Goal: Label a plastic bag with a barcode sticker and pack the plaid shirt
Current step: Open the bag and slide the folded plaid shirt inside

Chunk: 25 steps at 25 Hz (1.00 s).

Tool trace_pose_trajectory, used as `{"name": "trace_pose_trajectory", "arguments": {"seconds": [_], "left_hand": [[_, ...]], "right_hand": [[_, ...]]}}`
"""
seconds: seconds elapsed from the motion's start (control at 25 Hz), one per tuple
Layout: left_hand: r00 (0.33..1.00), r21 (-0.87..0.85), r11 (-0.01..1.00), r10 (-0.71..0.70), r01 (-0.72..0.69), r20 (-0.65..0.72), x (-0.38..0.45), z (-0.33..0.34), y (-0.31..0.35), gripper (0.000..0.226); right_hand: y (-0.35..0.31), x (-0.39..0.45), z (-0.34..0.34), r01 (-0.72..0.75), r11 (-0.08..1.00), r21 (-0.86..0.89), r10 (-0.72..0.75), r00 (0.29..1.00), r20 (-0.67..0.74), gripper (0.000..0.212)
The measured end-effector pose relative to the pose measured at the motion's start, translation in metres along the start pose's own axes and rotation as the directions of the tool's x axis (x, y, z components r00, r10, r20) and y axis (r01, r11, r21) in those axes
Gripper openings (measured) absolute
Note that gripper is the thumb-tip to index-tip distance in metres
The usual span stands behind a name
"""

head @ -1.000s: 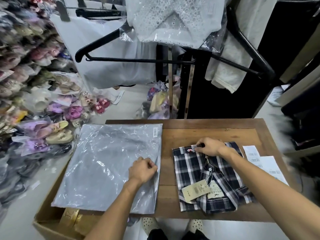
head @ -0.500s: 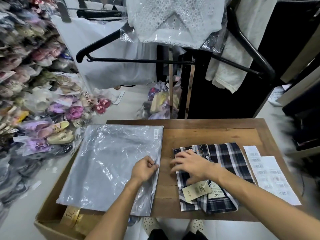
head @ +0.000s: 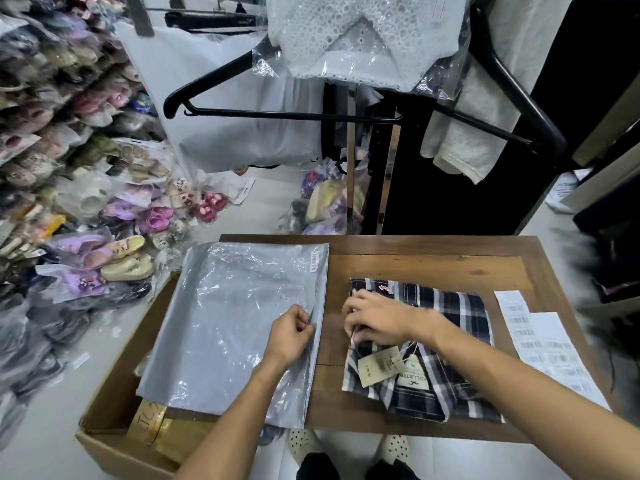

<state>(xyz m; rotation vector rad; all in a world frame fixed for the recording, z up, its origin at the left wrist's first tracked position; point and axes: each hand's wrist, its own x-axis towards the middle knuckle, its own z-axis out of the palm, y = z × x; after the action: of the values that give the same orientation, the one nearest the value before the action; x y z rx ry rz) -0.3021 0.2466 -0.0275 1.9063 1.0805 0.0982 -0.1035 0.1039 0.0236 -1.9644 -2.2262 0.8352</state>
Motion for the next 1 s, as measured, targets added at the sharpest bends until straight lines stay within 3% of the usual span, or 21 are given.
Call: {"name": "trace_pose_trajectory", "arguments": {"seconds": [0.12,0.28,0.4,0.48,0.68,1.0], "left_hand": [[0.999,-0.075,0.997,-0.027,0.03,0.034,-0.003,-0.003,0.004,0.021],[0.998,-0.086,0.995,-0.045,0.048,0.034,-0.004,-0.009,0.014,0.017],[1.0,-0.038,0.999,-0.024,0.024,0.004,-0.004,-0.015,0.023,0.012],[1.0,0.057,0.998,0.028,-0.028,-0.011,-0.005,-0.021,0.03,0.011],[0.998,0.182,0.981,0.062,-0.064,0.016,-0.006,-0.022,0.044,0.019],[0.992,0.262,0.957,0.127,-0.122,-0.002,-0.015,-0.022,0.058,0.021]], "right_hand": [[0.009,-0.008,-0.008,-0.123,0.979,0.162,0.144,0.982,-0.123,0.007],[0.017,-0.01,0.002,-0.269,0.939,0.215,0.332,0.87,-0.364,0.012],[0.019,-0.003,0.007,-0.337,0.928,0.155,0.37,0.811,-0.452,0.019],[0.02,-0.001,0.004,-0.288,0.954,0.087,0.292,0.817,-0.497,0.02],[0.013,0.007,0.003,-0.087,0.996,-0.017,0.07,0.889,-0.452,0.026],[0.003,0.041,0.026,-0.252,0.967,-0.025,0.229,0.912,-0.341,0.028]]}}
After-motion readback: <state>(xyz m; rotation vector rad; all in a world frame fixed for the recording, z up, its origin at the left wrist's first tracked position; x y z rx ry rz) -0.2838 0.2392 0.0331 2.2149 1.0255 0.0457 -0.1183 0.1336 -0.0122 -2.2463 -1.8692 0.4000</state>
